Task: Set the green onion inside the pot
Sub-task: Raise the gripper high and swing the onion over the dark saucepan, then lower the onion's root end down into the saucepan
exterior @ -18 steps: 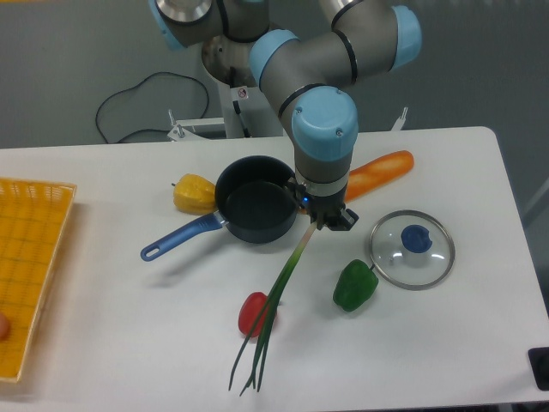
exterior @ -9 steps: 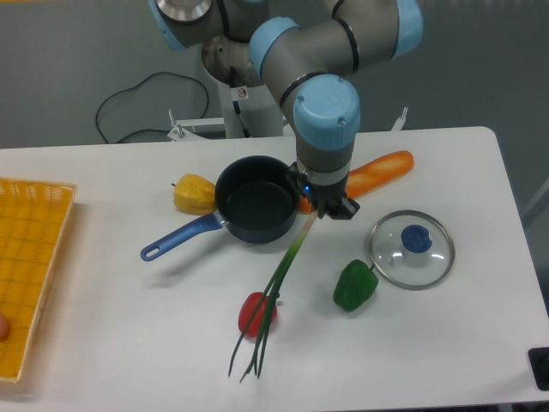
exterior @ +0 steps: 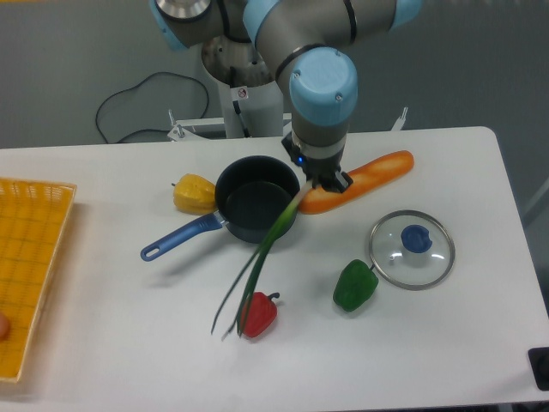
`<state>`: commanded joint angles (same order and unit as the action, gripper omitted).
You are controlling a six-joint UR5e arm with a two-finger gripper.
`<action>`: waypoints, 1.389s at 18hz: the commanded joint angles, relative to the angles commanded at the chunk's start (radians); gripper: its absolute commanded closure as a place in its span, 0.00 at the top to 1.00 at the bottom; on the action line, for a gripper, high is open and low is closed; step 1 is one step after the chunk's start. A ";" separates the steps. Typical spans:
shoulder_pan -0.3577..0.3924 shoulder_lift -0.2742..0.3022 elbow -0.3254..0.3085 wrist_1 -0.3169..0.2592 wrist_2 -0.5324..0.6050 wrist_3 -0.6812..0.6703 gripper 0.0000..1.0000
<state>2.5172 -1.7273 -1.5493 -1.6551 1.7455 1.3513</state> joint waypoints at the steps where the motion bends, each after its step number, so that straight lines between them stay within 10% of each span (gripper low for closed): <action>1: 0.002 0.009 -0.005 -0.002 0.012 0.000 0.14; 25: -0.002 0.342 -0.153 -0.127 0.339 0.124 0.14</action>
<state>2.5157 -1.3852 -1.7027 -1.7823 2.0847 1.4757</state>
